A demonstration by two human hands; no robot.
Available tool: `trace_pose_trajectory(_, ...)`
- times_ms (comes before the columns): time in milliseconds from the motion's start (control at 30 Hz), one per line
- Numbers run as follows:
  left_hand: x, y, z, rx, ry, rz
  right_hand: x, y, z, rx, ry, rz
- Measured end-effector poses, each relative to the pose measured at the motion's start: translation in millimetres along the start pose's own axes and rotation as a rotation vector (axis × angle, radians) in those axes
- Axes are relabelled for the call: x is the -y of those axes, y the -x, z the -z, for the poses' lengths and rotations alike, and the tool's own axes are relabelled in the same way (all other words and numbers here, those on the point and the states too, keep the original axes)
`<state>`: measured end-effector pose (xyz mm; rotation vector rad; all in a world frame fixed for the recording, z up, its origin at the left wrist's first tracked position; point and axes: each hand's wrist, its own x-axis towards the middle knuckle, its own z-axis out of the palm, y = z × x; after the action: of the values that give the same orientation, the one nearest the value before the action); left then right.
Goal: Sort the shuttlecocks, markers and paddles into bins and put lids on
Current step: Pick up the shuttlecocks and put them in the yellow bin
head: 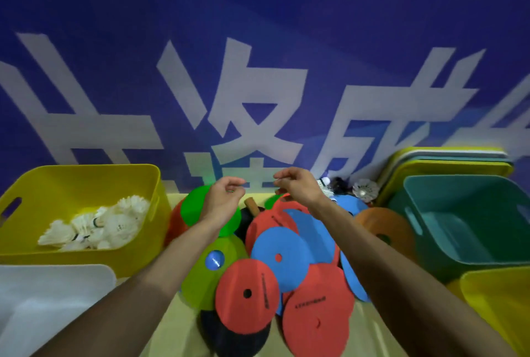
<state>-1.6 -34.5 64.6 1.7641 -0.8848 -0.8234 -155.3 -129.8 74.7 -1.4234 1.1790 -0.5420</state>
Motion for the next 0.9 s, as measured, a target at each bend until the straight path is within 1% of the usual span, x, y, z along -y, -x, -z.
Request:
trace_pose_trajectory(200, -7, 1, -86, 0.113, -0.102, 0.001, -37, -2, 83, -0.124, -0.021, -0.050)
trace_pose_trajectory(300, -5, -4, -119, 0.157, -0.168, 0.008, -58, -6, 119, -0.198, 0.024, -0.086)
trace_pose_trajectory(500, -3, -21, -168, 0.206, -0.291, 0.060, -92, -16, 161, -0.313, 0.118, -0.152)
trace_pose_trajectory(633, -1, -36, -193, 0.243, -0.377, 0.041, -114, -30, 175, -0.307, 0.183, -0.213)
trace_pose_trajectory(767, -1, -57, -212, 0.314, -0.472, 0.002, -129, -48, 179, -0.298, 0.195, -0.213)
trace_pose_trajectory(900, -1, -90, -229, 0.375, -0.611, -0.091, -137, -70, 176, -0.272, 0.249, -0.245)
